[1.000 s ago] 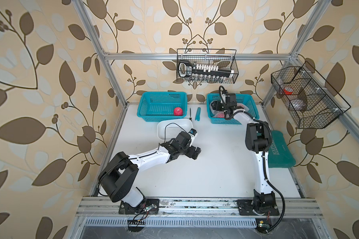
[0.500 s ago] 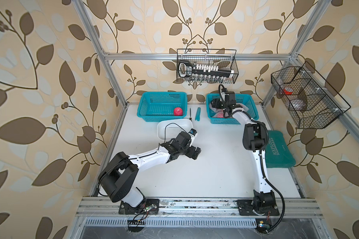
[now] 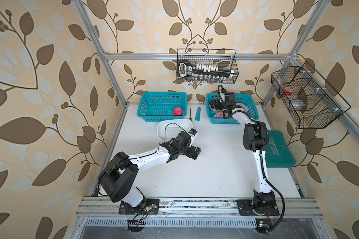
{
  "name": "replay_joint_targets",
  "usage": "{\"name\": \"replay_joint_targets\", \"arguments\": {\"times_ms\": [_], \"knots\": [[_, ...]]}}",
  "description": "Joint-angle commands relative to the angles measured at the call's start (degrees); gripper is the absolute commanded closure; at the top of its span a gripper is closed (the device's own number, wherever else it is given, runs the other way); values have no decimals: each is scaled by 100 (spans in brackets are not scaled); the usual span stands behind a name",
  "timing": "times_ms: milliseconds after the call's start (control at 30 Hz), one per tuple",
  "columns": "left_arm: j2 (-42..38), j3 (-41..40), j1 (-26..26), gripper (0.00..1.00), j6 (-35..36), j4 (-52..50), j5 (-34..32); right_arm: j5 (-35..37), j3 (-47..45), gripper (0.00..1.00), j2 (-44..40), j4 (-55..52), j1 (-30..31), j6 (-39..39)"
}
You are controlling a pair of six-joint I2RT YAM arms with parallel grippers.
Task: Remove foam nets from apples
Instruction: Pick up the apple from the basket.
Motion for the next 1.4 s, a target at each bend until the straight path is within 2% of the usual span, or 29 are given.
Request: {"name": "replay_joint_targets", "arguments": {"times_ms": [0,133,433,633,1000,1200,1367], "knots": [[-16,230,-34,1,-5,64,11,158,-497,13,-100,-485,48,-155],[-14,223,-29,1,-8,94,11,462,-663,14,-211,-414,147,-499],[-13,170,-30,1,-26,107,-21,609,143,13,329,-736,273,-705],[-32,148,-29,1,-28,76,-69,952,539,22,591,-977,325,-759],[-89,131,-32,1,-10,51,-124,614,45,42,263,-516,325,-688],[-155,126,-36,1,36,-6,-230,387,-482,49,-166,-3,284,-560],[-173,156,-31,1,55,-46,-284,253,-783,50,-450,259,242,-507]]}}
